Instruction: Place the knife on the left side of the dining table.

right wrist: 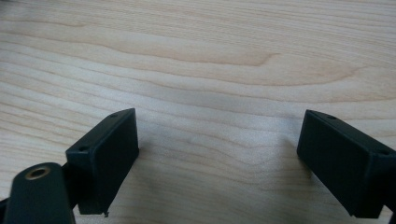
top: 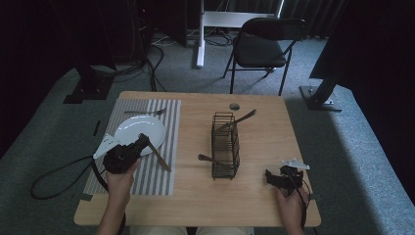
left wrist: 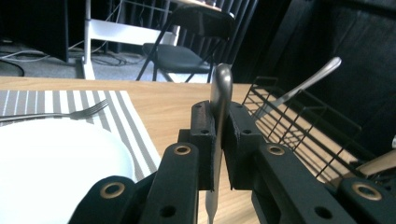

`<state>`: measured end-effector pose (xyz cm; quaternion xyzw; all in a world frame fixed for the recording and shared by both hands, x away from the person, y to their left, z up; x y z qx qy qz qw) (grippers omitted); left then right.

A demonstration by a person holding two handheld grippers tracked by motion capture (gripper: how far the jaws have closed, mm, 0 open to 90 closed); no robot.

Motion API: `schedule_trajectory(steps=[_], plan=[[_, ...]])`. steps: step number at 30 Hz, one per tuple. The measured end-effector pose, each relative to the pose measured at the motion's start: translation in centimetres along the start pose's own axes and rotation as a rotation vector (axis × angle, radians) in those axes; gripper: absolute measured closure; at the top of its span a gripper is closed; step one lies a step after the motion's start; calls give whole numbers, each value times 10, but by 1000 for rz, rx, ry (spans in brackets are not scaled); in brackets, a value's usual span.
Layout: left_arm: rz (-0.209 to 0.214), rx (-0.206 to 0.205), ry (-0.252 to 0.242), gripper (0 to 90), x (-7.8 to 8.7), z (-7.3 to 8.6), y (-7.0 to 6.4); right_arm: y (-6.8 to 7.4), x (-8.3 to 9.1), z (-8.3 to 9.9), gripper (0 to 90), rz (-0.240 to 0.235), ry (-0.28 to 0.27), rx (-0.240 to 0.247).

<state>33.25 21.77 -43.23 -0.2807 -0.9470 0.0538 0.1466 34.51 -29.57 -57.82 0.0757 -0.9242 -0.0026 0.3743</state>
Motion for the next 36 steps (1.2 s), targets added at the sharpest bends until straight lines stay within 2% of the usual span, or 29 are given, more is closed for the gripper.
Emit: schedule_trajectory(steps=[1,2,3,4,5,6,9,10,11,12,14,15,16,17,18,20,22,23,25,26,27,28,30,32,33,36], plan=[[-24,-12,-6,820,1,0,0,0,0,0,117,0,0,0],[-24,-12,-6,805,1,0,0,0,0,0,117,0,0,0],[-33,1,-26,805,4,0,4,0,0,0,117,0,0,0],[-63,6,-44,798,8,1,7,0,0,0,117,0,0,-1],[-63,6,-44,788,8,1,7,0,0,0,117,0,0,-1],[-80,6,-45,784,9,1,10,0,0,0,117,0,0,0],[-109,38,-49,777,16,6,21,0,0,0,117,0,0,0],[-111,57,-53,777,17,8,24,0,0,0,117,0,0,0],[-120,114,-76,776,21,12,33,0,0,0,117,0,0,0],[-120,114,-76,774,21,12,33,0,0,0,117,0,0,0],[-152,160,-103,768,25,17,43,0,0,0,117,1,0,-2],[-166,194,-119,769,27,22,53,0,0,0,117,1,0,-2],[-166,194,-119,769,27,22,53,0,0,0,117,1,0,-2],[-185,205,-124,769,28,25,57,0,0,0,116,1,0,-2],[-185,218,-122,771,29,28,62,0,0,0,117,1,0,-1],[-214,227,-118,770,32,33,69,0,0,0,117,2,0,-2],[-224,230,-96,763,34,42,80,0,0,0,117,2,0,-2],[-224,230,-96,756,34,42,80,0,0,0,117,2,0,-2],[-229,243,-73,745,35,50,89,0,0,0,117,2,0,-2],[-225,268,-61,741,36,55,95,0,0,0,117,3,0,-3],[-224,316,-40,731,38,65,105,0,0,0,117,3,1,-3],[-224,316,-40,725,38,65,105,0,0,0,117,3,1,-3],[-232,351,-23,718,39,75,112,0,0,0,117,4,0,-3],[-237,356,-16,713,39,80,115,0,0,0,117,4,0,-3],[-243,386,-9,713,39,89,121,0,0,0,117,4,1,-3],[-243,435,-7,705,38,99,127,0,0,0,117,5,1,-5]])
Point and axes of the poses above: each handheld gripper's, and its own axes: x roughly backward along the jaws, z roughly out of its underside, y roughly to its left, the point moved 4 cm from there along -x, roughly forward along the jaws, and after that the axes turned 4 degrees about -x, right-handed, at the moved point
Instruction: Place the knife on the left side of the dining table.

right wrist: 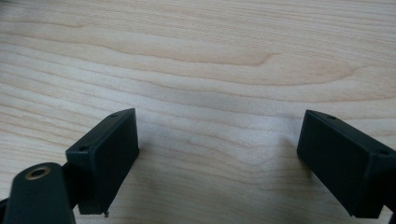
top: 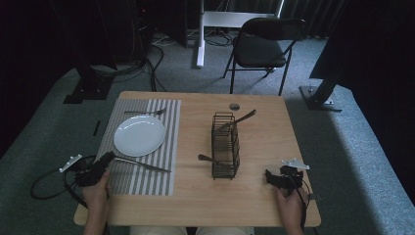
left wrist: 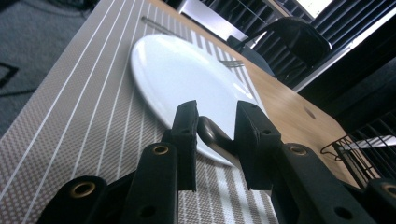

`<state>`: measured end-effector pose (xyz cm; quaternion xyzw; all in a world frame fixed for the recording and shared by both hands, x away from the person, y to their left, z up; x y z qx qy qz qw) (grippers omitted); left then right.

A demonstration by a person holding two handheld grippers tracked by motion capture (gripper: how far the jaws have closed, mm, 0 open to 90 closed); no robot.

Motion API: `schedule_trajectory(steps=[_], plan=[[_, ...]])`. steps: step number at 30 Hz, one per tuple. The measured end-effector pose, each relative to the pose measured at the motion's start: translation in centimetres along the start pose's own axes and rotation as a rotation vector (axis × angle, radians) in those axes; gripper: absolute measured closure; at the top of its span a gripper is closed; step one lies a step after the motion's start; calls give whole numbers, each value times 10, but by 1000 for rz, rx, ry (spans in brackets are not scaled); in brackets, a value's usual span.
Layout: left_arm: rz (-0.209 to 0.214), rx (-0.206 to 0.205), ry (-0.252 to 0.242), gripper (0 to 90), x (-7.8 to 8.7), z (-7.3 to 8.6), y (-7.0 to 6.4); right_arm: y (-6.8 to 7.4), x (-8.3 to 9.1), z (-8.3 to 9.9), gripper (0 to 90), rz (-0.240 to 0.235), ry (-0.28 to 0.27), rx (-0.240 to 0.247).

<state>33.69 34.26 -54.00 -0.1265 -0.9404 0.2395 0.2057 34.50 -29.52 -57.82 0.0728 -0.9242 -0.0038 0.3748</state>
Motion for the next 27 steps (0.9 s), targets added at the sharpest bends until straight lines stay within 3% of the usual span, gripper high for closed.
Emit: schedule_trajectory(steps=[3,8,10,13,18,21,22,24,26,27], plan=[[-2,15,15,698,-3,4,5,0,0,0,117,0,0,0],[-21,-4,35,679,-5,7,10,0,0,0,117,1,0,0],[-9,29,39,679,-6,11,14,0,0,0,117,1,0,-1],[-11,41,46,679,-6,13,16,0,0,0,117,1,0,-1],[-24,22,70,664,-7,14,18,0,0,0,117,1,0,0],[-82,-39,102,633,-8,15,18,0,0,0,117,1,0,0],[-132,-57,126,588,-9,16,17,0,0,0,117,1,0,0],[-178,-75,156,522,-11,18,17,0,0,0,117,1,0,-1],[-178,-75,156,498,-11,18,17,0,0,0,117,1,0,-1],[-251,-142,184,458,-13,19,14,0,0,0,118,1,0,-1]])
Point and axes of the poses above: each handheld gripper's, and its own axes: x roughly backward along the jaws, z roughly out of its underside, y roughly to its left, the point moved 4 cm from there along -x, roughly forward along the jaws, and after that the axes turned 4 degrees about -x, right-handed, at the moved point
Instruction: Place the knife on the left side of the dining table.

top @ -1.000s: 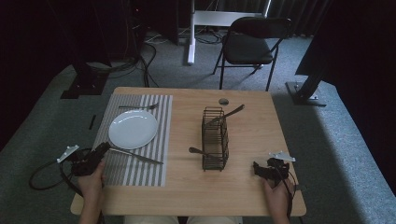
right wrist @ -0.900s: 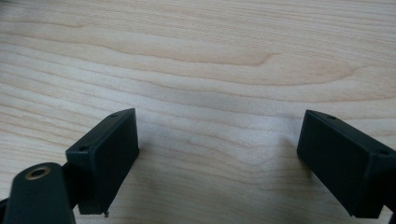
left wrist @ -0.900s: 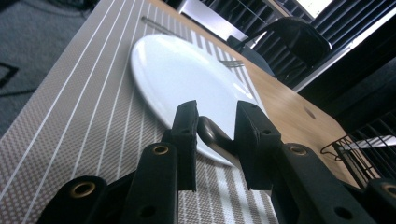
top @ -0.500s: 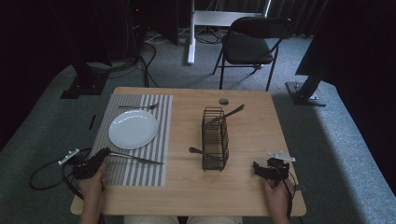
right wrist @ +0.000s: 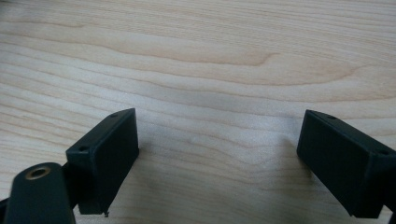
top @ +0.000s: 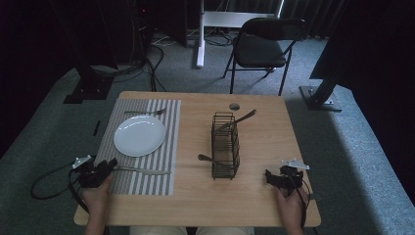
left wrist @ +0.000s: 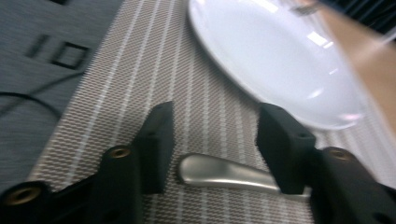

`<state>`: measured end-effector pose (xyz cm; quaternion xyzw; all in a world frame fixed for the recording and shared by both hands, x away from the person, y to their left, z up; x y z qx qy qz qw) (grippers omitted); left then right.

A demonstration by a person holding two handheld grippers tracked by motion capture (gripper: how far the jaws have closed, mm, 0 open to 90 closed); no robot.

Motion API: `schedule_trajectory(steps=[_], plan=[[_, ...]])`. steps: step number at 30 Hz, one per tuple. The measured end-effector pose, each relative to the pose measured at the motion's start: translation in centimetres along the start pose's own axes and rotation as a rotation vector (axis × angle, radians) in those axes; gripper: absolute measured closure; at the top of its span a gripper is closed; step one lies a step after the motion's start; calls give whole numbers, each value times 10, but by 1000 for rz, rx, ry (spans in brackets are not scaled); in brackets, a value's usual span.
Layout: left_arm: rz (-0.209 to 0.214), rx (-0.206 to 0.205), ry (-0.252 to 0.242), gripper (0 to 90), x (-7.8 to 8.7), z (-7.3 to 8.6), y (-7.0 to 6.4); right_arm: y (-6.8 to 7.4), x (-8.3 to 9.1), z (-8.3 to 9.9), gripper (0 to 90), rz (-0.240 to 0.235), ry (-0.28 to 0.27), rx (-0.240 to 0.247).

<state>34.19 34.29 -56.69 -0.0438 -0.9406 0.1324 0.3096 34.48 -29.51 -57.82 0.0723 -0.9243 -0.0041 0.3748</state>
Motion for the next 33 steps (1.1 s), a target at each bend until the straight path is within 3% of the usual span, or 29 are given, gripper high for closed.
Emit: schedule_trajectory(steps=[2,3,5,6,7,9,11,12,14,15,16,20,23,24,26,29,30,33], plan=[[1,-7,6,432,0,1,-1,0,0,0,118,0,0,0],[-7,-41,-3,432,1,2,-4,0,0,0,117,0,0,0],[-6,-54,-16,431,3,2,-7,0,0,0,118,0,0,0],[1,-92,-37,431,7,3,-11,0,0,0,118,0,0,0],[1,-92,-37,422,7,3,-11,0,0,0,118,0,0,0],[13,-154,-43,384,11,6,-21,0,0,0,118,0,0,0],[13,-154,-43,383,11,6,-21,0,0,0,118,0,0,0],[52,-170,-56,368,15,9,-28,0,0,0,118,0,0,0],[75,-201,-55,343,21,12,-37,0,0,0,118,0,0,0],[75,-201,-55,307,21,12,-37,0,0,0,118,0,0,0],[49,-213,-43,278,24,14,-40,0,0,0,118,0,0,0],[59,-234,-21,186,29,17,-42,0,0,0,118,0,0,0],[56,-251,-12,178,30,19,-42,0,0,0,118,0,0,0],[54,-275,17,178,32,22,-42,0,0,0,117,0,0,0],[28,-294,31,100,32,25,-41,0,0,0,118,0,0,0],[23,-285,22,99,33,26,-39,0,0,0,117,0,0,0],[11,-291,26,0,32,28,-37,0,0,0,117,0,0,0],[9,-311,43,0,29,30,-37,0,0,0,117,0,0,0]])
Point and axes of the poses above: each handheld gripper's, and its own axes: x roughly backward along the jaws, z roughly out of its underside, y roughly to its left, the point moved 4 cm from there along -x, roughly forward along the jaws, and after that the axes turned 4 degrees about -x, right-handed, at the moved point
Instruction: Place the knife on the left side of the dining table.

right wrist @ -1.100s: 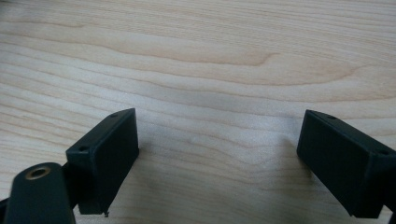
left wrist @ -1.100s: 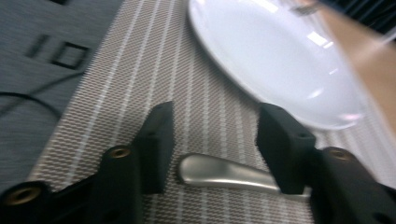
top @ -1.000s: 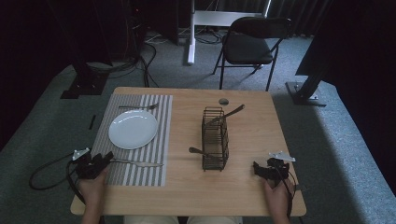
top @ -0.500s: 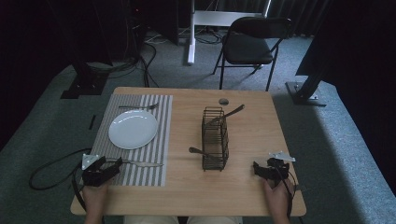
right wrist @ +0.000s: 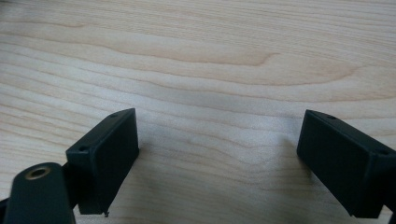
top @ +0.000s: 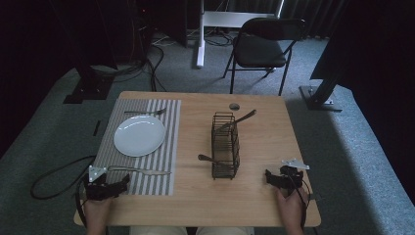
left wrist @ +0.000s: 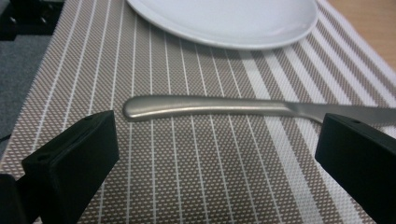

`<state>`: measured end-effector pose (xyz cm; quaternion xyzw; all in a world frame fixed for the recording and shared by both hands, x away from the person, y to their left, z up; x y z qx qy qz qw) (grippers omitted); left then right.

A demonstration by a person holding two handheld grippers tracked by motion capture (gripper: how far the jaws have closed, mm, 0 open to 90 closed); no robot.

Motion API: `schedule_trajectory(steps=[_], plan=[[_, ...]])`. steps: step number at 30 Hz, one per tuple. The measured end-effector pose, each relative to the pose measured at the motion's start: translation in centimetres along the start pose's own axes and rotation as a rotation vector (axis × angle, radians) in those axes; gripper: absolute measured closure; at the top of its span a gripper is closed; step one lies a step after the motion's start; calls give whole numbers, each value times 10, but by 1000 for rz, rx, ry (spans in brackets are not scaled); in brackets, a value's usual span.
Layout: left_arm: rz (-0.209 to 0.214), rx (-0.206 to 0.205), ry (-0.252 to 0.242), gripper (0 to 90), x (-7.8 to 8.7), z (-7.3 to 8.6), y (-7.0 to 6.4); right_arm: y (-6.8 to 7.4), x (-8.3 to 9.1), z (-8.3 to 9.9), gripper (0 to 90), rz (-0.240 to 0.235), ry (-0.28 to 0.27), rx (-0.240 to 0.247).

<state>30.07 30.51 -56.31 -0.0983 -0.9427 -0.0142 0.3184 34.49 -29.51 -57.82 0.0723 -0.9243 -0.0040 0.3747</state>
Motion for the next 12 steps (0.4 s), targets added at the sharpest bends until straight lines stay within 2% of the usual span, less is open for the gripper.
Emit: schedule_trajectory(steps=[3,4,12], plan=[[-12,-8,-1,0,0,0,-1,0,0,0,117,0,0,0],[-22,-28,5,0,-2,1,-3,0,0,0,117,1,0,-1],[-35,-30,-4,0,0,2,-2,0,0,0,117,1,0,-1]])
Point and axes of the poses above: each handheld gripper's, and its own axes: x roughly backward along the jaws, z roughly out of its underside, y roughly to its left, the point moved 4 cm from there along -x, roughly forward along the jaws, and after that the axes turned 4 degrees about -x, right-handed, at the moved point
